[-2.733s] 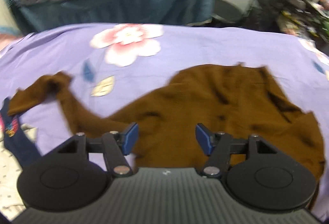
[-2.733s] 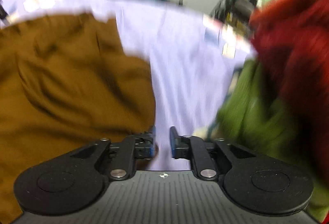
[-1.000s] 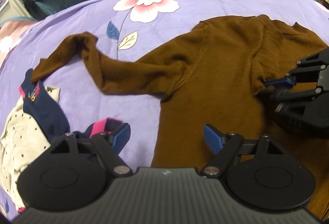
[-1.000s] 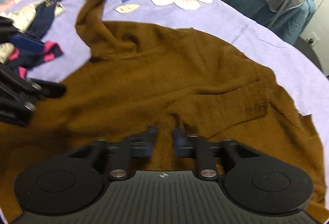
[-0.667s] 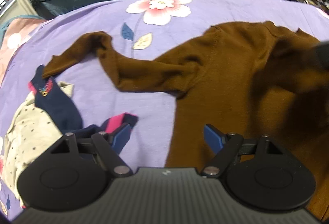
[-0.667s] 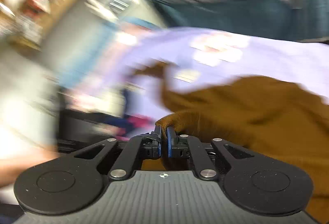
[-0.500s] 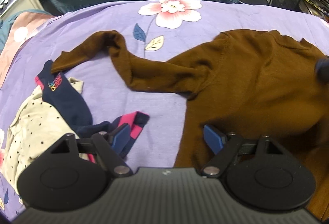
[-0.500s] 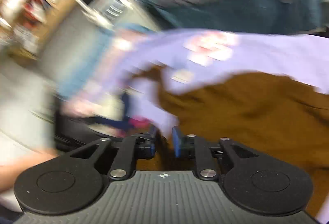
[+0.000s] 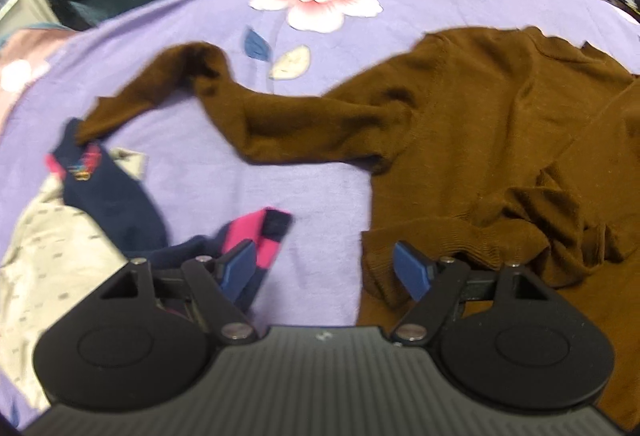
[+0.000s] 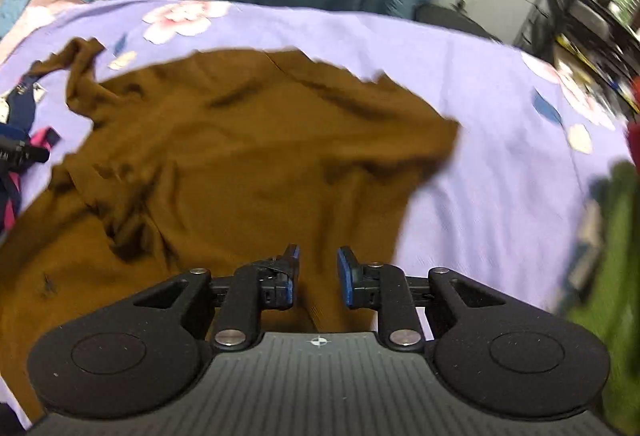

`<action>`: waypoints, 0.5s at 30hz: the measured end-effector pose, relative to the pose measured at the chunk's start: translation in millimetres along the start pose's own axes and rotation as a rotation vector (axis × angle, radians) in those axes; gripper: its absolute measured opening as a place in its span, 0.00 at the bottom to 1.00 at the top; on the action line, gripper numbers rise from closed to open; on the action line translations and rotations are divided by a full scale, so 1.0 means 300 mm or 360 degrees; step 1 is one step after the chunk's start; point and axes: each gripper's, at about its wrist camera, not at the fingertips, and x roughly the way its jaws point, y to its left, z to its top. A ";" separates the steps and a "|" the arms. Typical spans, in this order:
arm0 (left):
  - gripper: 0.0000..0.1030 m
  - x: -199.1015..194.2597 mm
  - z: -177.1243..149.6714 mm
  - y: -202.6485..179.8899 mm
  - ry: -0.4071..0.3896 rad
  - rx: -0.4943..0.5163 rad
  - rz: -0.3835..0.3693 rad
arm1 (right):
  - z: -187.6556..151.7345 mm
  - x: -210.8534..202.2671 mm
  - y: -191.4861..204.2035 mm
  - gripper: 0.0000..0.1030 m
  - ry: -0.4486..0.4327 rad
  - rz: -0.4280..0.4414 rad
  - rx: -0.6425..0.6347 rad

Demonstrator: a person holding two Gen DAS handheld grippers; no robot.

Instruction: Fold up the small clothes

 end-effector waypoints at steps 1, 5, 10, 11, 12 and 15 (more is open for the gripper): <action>0.75 0.023 0.005 -0.005 0.0018 0.0013 -0.0038 | -0.017 -0.001 -0.005 0.36 0.0017 -0.0002 0.0022; 0.74 0.108 0.016 -0.051 0.0078 0.0086 -0.0033 | -0.049 -0.007 -0.018 0.36 0.0048 0.0019 0.0077; 0.07 0.090 0.019 -0.108 0.0054 0.0135 -0.0165 | -0.083 -0.003 0.010 0.36 0.0052 -0.0009 0.0086; 0.06 0.077 0.018 -0.110 0.0041 0.0141 -0.0152 | -0.082 0.003 0.011 0.36 0.0051 -0.0029 0.0085; 0.06 0.058 0.019 -0.103 0.0023 0.0128 -0.0159 | -0.084 0.005 0.007 0.36 0.0048 -0.0058 0.0087; 0.05 -0.041 0.038 -0.037 -0.0108 0.0021 -0.0172 | -0.079 0.003 -0.009 0.36 0.0031 -0.0120 0.0092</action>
